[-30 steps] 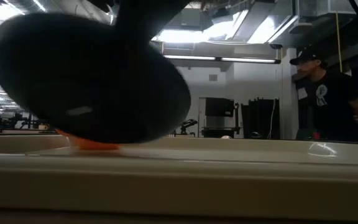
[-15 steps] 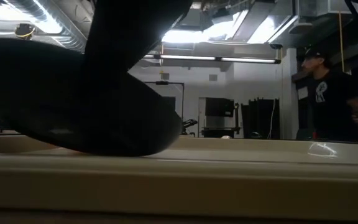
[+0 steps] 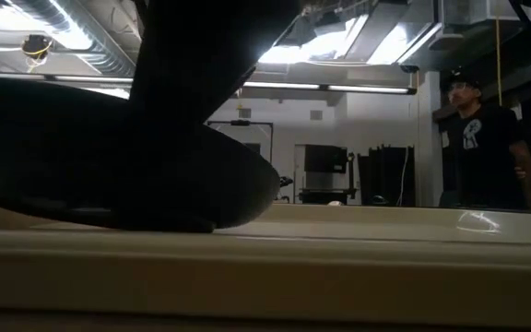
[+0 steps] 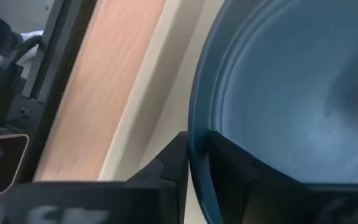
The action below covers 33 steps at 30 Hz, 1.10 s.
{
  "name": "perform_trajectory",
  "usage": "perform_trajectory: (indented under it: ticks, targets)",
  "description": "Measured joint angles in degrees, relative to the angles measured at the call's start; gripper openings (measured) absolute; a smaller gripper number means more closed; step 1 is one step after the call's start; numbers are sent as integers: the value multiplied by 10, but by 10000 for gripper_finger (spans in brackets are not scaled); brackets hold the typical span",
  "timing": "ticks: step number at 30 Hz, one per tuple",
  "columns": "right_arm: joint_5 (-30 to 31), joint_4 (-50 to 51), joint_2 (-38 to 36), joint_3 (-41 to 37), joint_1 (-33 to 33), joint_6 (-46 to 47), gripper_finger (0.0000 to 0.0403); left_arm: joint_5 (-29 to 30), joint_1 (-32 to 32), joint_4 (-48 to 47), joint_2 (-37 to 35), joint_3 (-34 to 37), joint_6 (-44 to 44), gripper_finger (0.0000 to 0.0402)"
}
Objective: Set up tray
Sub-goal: Put the dark blue plate on the brown tray, then put the white bowl on the dark blue plate
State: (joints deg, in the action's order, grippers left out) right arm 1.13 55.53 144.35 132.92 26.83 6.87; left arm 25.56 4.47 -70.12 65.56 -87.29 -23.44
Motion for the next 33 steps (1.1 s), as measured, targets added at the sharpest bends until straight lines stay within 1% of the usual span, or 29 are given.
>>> perform_trajectory:
  ticks: [3, 6, 12, 15, 19, 23, 25, 27, 30, 33]
  targets:
    - [-1, -7, 0, 0, 0, 2, 80, 2, -4, 0, 0, 0, -3, 164]
    - [-2, -13, 0, 0, 0, -1, 102, 3, -6, 0, 0, 0, -4, 164]
    - [-1, -7, 0, 0, -1, 2, 169, 3, -6, 0, 0, 0, -9, 164]
    - [8, 25, -4, 11, -4, 2, 201, 3, -6, 0, 0, 0, -7, 164]
    - [63, 52, -42, 16, -8, 1, 226, -11, -6, -12, 0, 0, 13, 164]
    - [165, 112, -93, 20, -11, 17, 231, -92, -14, -73, -2, 0, 2, 164]
    - [221, 152, -120, 19, -11, 49, 228, -121, -46, -111, -3, 9, -31, 164]
    - [267, 202, -151, 19, -10, 92, 225, -128, -98, -145, -3, 26, -81, 164]
    - [316, 285, -191, 19, -10, 165, 224, -119, -196, -162, -6, 54, -184, 164]
    - [368, 352, -225, 16, -5, 215, 224, -87, -303, -156, -2, 78, -308, 164]
